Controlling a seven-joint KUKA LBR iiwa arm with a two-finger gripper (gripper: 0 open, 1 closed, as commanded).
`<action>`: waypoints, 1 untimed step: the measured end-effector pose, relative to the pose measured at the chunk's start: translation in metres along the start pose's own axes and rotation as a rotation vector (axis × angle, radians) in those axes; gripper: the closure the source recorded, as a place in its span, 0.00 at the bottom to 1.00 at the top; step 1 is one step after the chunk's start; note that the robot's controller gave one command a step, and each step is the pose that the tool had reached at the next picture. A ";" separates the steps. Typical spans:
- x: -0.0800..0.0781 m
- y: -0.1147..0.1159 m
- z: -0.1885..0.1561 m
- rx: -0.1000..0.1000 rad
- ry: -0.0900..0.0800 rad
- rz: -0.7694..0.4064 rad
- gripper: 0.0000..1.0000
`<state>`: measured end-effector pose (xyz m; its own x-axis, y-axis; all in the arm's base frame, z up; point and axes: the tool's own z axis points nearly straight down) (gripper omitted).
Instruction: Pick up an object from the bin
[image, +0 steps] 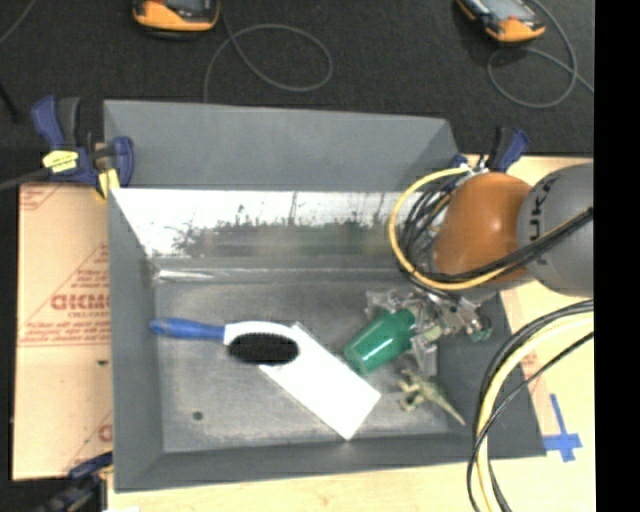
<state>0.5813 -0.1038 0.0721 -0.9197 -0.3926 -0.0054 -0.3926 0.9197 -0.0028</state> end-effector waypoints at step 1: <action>-0.001 0.001 0.003 0.003 -0.002 -0.025 1.00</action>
Offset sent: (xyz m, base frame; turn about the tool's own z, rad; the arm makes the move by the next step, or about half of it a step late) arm 0.0000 0.0000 0.0000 0.0000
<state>0.5820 -0.1026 0.0689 -0.9096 -0.4153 -0.0069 -0.4153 0.9097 -0.0057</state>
